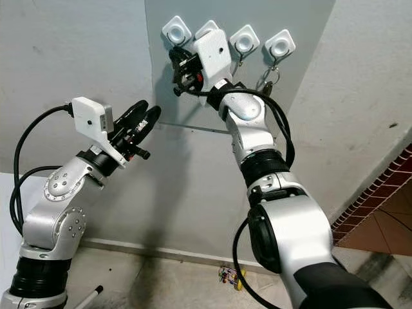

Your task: Hang keys on a hook

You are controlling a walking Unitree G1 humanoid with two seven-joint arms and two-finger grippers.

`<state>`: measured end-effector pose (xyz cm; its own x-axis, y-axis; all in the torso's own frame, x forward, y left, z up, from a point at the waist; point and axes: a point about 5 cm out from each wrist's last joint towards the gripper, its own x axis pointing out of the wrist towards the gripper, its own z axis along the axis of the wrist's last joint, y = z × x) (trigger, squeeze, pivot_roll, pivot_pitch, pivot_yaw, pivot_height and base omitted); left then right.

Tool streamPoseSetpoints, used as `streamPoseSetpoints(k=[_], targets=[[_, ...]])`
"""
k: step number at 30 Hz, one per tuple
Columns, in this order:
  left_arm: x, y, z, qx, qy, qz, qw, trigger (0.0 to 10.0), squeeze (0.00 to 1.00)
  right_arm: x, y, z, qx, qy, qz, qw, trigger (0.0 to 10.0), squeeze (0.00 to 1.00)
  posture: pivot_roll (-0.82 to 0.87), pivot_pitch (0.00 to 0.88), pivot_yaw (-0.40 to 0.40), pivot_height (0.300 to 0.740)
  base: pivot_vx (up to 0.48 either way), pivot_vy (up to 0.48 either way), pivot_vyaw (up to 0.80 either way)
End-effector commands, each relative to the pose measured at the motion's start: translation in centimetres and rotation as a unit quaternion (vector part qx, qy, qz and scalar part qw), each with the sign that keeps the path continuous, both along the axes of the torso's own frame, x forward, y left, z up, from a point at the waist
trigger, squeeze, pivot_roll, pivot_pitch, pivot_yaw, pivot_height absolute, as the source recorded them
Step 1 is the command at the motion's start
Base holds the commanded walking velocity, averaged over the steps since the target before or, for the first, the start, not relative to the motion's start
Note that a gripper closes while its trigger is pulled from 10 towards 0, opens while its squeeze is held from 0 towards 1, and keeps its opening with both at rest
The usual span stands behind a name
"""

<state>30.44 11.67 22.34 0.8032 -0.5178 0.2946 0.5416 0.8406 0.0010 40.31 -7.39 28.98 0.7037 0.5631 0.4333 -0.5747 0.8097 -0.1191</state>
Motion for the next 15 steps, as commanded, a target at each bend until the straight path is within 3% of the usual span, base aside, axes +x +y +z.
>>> streamPoseSetpoints(k=[1, 4, 10, 15], targets=[[-0.3, -0.1, 0.2, -0.001, -0.004, -0.003, 1.0, 10.0, 0.0, 0.3, -1.1, 1.7, 0.074, -0.007, -0.019, 0.997, 10.0, 0.0, -0.01, 0.0, -0.056, 0.74, 0.0, 0.0, 0.0], [-0.3, -0.1, 0.2, -0.001, -0.003, -0.004, 1.0, 10.0, 0.0, 0.3, -1.6, 1.9, 0.124, 0.003, -0.016, 0.992, 10.0, 0.0, -0.01, 0.0, -0.055, 0.74, 0.0, 0.0, 0.0], [-0.4, -0.1, 0.2, -0.001, -0.003, -0.005, 1.0, 10.0, 0.0, 0.3, -1.5, 1.5, 0.12, 0.011, -0.007, 0.993, 10.0, 0.0, -0.01, 0.0, -0.055, 0.74, 0.0, 0.0, 0.0], [-0.4, -0.2, 0.3, 0.0, -0.004, -0.005, 1.0, 10.0, 0.0, 0.4, -1.8, 0.5, 0.081, 0.016, -0.016, 0.996, 10.0, 0.0, -0.01, 0.0, -0.055, 0.74, 0.0, 0.0, 0.0]])
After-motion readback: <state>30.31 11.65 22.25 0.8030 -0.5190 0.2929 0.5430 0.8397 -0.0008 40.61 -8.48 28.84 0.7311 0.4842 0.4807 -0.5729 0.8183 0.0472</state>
